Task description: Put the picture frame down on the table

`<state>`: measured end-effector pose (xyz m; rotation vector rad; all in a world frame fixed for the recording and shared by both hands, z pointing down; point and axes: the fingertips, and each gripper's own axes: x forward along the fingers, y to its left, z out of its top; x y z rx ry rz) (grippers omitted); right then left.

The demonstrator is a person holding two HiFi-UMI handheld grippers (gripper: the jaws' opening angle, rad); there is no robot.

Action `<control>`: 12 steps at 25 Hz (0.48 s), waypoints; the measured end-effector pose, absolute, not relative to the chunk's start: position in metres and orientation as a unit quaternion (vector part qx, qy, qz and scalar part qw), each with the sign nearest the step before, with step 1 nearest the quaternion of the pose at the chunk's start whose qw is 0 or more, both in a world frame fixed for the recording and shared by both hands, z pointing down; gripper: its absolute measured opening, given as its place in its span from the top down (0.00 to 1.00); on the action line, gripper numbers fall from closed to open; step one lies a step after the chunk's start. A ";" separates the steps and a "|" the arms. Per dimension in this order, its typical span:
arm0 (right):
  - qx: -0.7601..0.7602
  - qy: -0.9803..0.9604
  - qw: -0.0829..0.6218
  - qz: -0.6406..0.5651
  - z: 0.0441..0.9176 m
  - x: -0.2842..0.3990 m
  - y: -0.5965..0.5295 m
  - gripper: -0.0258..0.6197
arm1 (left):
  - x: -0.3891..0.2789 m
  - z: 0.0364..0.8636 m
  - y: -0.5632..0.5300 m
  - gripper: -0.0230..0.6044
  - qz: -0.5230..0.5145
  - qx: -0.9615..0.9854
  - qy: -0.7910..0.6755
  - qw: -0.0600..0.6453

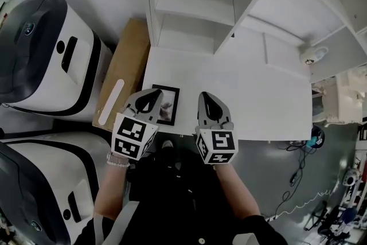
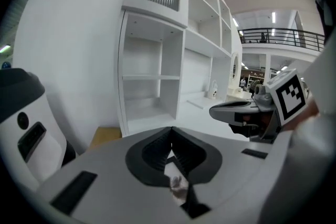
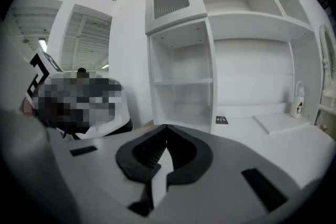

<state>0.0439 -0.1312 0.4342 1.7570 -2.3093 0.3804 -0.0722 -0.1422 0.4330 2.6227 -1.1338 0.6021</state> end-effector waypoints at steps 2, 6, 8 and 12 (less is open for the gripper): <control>0.603 -0.784 0.100 0.106 0.418 0.049 -0.128 0.96 | -0.066 0.416 -0.140 0.96 0.190 0.898 -0.386 0.092; 0.608 -0.786 0.088 0.071 0.387 0.056 -0.121 0.96 | -0.060 0.382 -0.137 0.96 0.157 0.906 -0.387 0.065; 0.608 -0.788 0.085 0.057 0.375 0.058 -0.118 0.96 | -0.059 0.371 -0.134 0.96 0.146 0.909 -0.386 0.066; 0.610 -0.787 0.080 0.041 0.356 0.064 -0.110 0.96 | -0.058 0.354 -0.125 0.96 0.133 0.911 -0.386 0.050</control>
